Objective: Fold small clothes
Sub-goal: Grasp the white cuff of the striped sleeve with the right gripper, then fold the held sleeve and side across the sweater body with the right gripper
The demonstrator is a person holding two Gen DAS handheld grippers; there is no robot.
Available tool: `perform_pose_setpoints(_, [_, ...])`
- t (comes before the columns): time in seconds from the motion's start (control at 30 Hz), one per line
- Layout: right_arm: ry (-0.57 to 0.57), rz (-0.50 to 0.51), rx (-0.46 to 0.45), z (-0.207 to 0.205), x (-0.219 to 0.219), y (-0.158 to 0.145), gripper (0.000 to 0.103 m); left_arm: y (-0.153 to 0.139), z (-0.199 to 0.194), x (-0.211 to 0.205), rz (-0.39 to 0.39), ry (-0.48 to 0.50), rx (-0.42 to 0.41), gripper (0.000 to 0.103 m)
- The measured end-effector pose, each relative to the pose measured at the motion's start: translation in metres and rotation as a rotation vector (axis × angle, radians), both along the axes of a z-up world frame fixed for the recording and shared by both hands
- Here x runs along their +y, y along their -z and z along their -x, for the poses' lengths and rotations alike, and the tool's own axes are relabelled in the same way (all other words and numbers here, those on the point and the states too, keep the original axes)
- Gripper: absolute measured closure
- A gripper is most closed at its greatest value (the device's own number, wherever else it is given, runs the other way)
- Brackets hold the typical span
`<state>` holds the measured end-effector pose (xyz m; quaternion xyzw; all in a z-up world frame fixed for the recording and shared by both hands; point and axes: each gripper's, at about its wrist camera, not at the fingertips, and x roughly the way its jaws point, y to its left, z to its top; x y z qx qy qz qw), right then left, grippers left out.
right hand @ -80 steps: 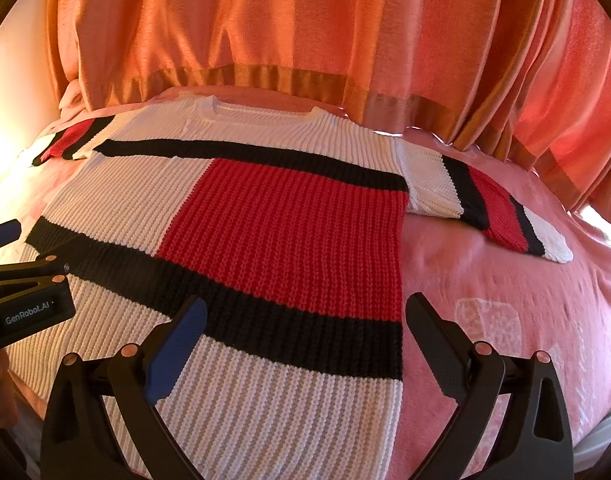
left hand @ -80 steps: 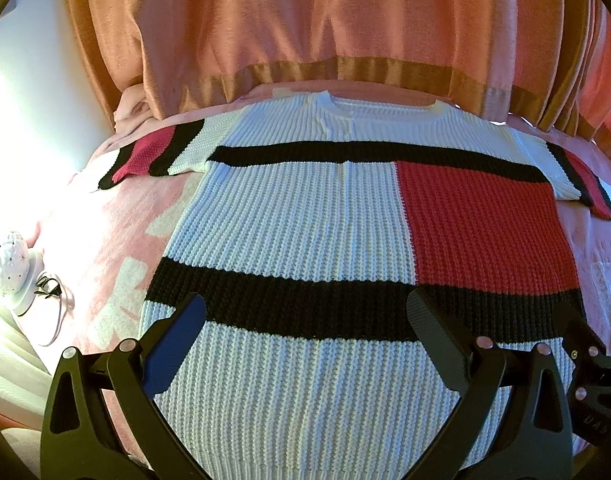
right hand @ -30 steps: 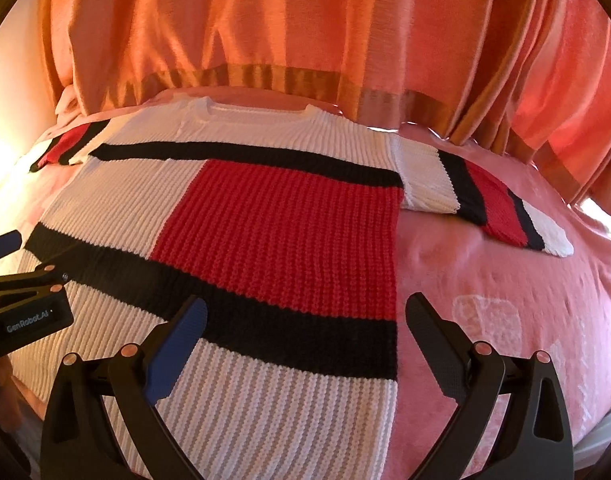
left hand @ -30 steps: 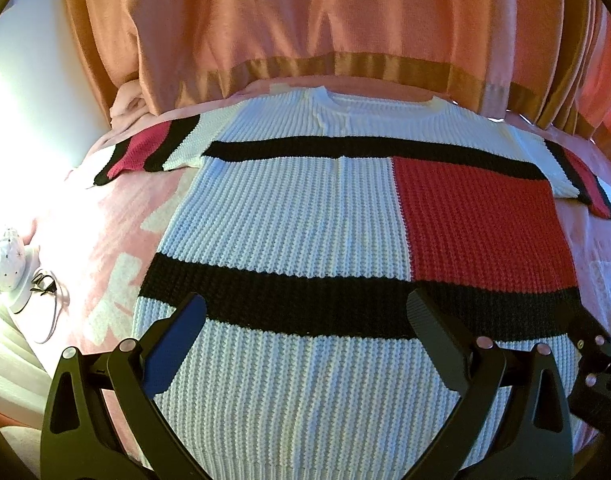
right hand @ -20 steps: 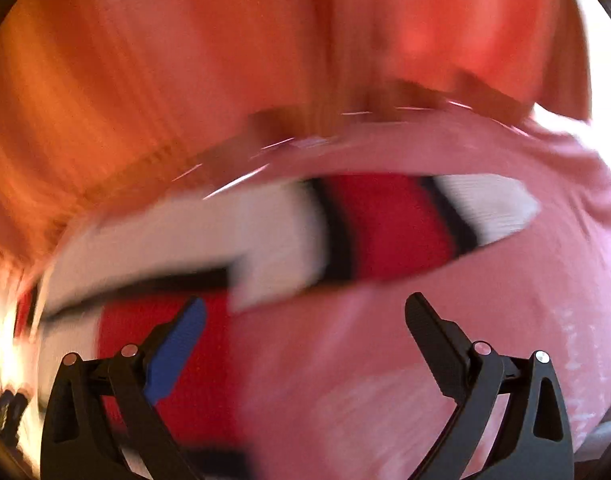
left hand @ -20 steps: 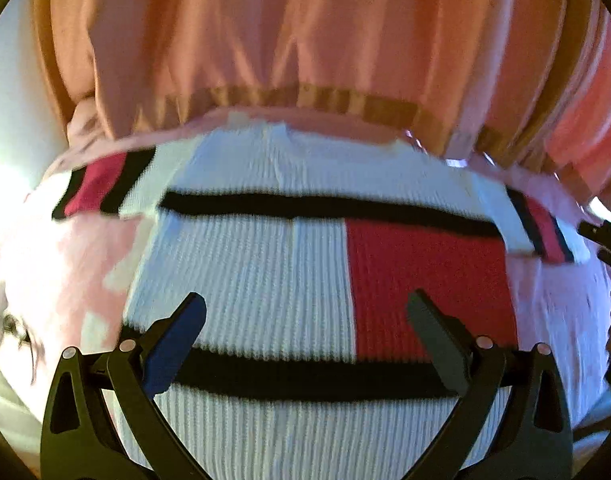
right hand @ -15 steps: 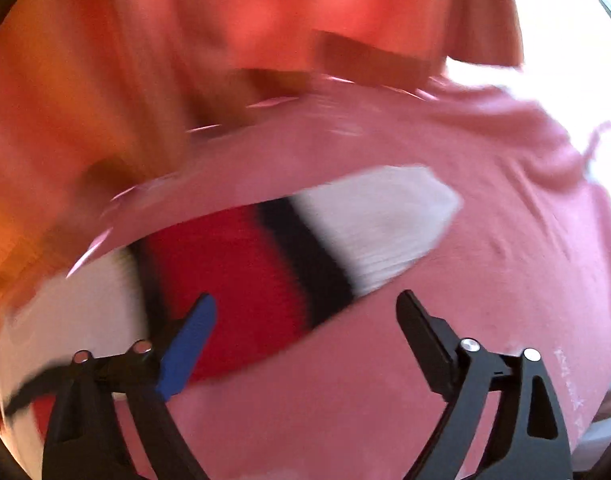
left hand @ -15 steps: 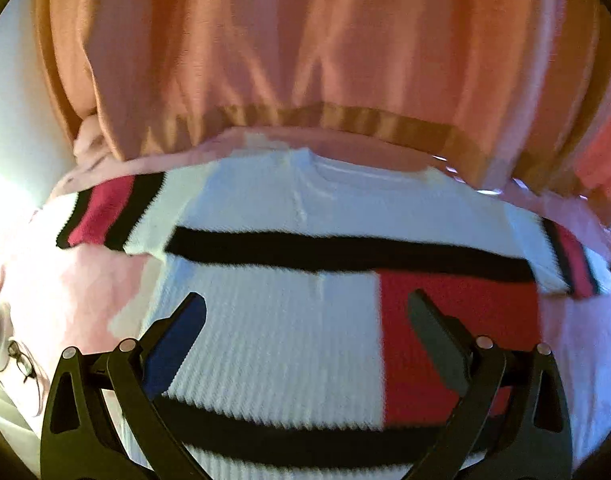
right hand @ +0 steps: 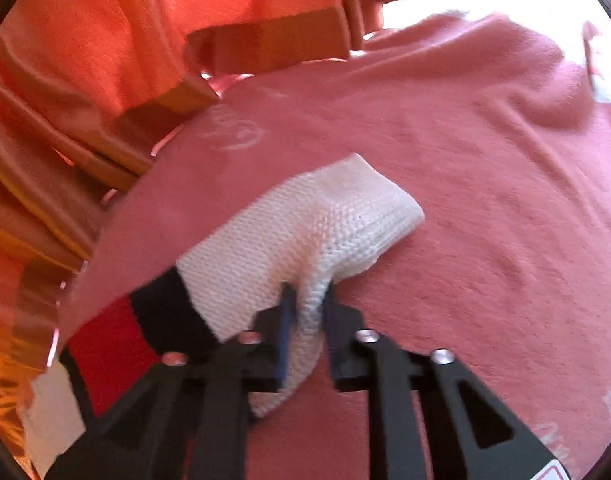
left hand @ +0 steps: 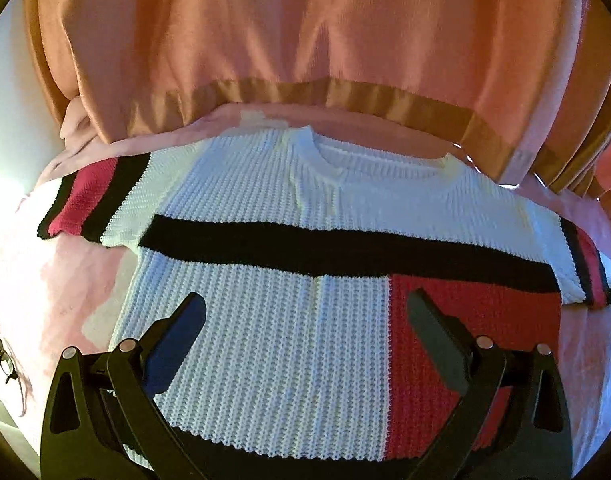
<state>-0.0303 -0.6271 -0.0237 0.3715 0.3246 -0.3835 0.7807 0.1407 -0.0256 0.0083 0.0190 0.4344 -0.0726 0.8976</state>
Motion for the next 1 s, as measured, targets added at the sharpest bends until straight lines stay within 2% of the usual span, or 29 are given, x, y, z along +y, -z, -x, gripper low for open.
perform_pose_setpoints(0.07, [-0.053, 0.025, -0.073, -0.011, 0.015, -0.022, 0.097, -0.001, -0.001, 0.003, 0.010, -0.003, 0.001, 0.005])
perform_pose_setpoints(0.17, [-0.234, 0.075, -0.208, -0.046, 0.067, -0.074, 0.097, -0.003, -0.003, 0.010, 0.034, -0.022, 0.000, 0.005])
perform_pose_setpoints(0.23, [-0.437, 0.117, -0.278, -0.084, 0.134, -0.111, 0.097, -0.006, -0.006, 0.018, 0.062, -0.040, 0.003, 0.005])
perform_pose_setpoints(0.27, [-0.504, 0.127, -0.297, -0.095, 0.159, -0.119, 0.097, -0.008, -0.007, 0.023, 0.072, -0.051, 0.002, 0.005])
perform_pose_setpoints(0.37, [-0.775, 0.141, -0.329, -0.151, 0.269, -0.137, 0.097, -0.013, -0.008, 0.036, 0.101, -0.071, -0.001, 0.005])
perform_pose_setpoints(0.43, [-0.942, 0.116, -0.321, -0.190, 0.350, -0.129, 0.097, -0.017, -0.009, 0.044, 0.119, -0.082, -0.003, 0.005])
perform_pose_setpoints(0.47, [-0.984, 0.108, -0.314, -0.202, 0.374, -0.122, 0.097, -0.019, -0.010, 0.052, 0.135, -0.090, -0.002, 0.005])
perform_pose_setpoints(0.53, [-1.071, 0.067, -0.272, -0.235, 0.443, -0.087, 0.096, -0.022, -0.011, 0.065, 0.157, -0.103, -0.001, 0.005])
perform_pose_setpoints(0.6, [-1.162, 0.018, -0.180, -0.257, 0.489, -0.050, 0.091, -0.023, -0.014, 0.078, 0.179, -0.118, 0.010, 0.005])
perform_pose_setpoints(0.67, [-1.241, 0.044, -0.040, -0.267, 0.530, -0.015, 0.091, -0.022, -0.018, 0.089, 0.200, -0.128, 0.016, 0.005])
perform_pose_setpoints(0.73, [-1.281, 0.092, -0.044, -0.251, 0.541, -0.020, 0.091, -0.021, -0.025, 0.100, 0.222, -0.140, 0.033, 0.005])
perform_pose_setpoints(0.77, [-1.286, 0.136, -0.055, -0.239, 0.535, -0.032, 0.086, -0.019, -0.029, 0.107, 0.242, -0.143, 0.042, 0.005])
perform_pose_setpoints(0.8, [-1.278, 0.171, -0.055, -0.231, 0.529, -0.041, 0.080, -0.018, -0.031, 0.109, 0.255, -0.143, 0.044, 0.005])
perform_pose_setpoints(0.83, [-1.255, 0.227, -0.051, -0.217, 0.517, -0.054, 0.064, -0.016, -0.034, 0.111, 0.266, -0.139, 0.046, 0.005])
perform_pose_setpoints(0.87, [-1.226, 0.293, -0.046, -0.202, 0.502, -0.067, 0.052, -0.012, -0.041, 0.112, 0.266, -0.136, 0.058, 0.005])
perform_pose_setpoints(0.93, [-1.176, 0.400, -0.003, -0.177, 0.481, -0.080, 0.041, -0.002, -0.050, 0.110, 0.259, -0.138, 0.083, 0.005])
perform_pose_setpoints(1.0, [-1.094, 0.476, 0.075, -0.152, 0.453, -0.083, 0.038, 0.014, -0.063, 0.103, 0.268, -0.135, 0.142, 0.005])
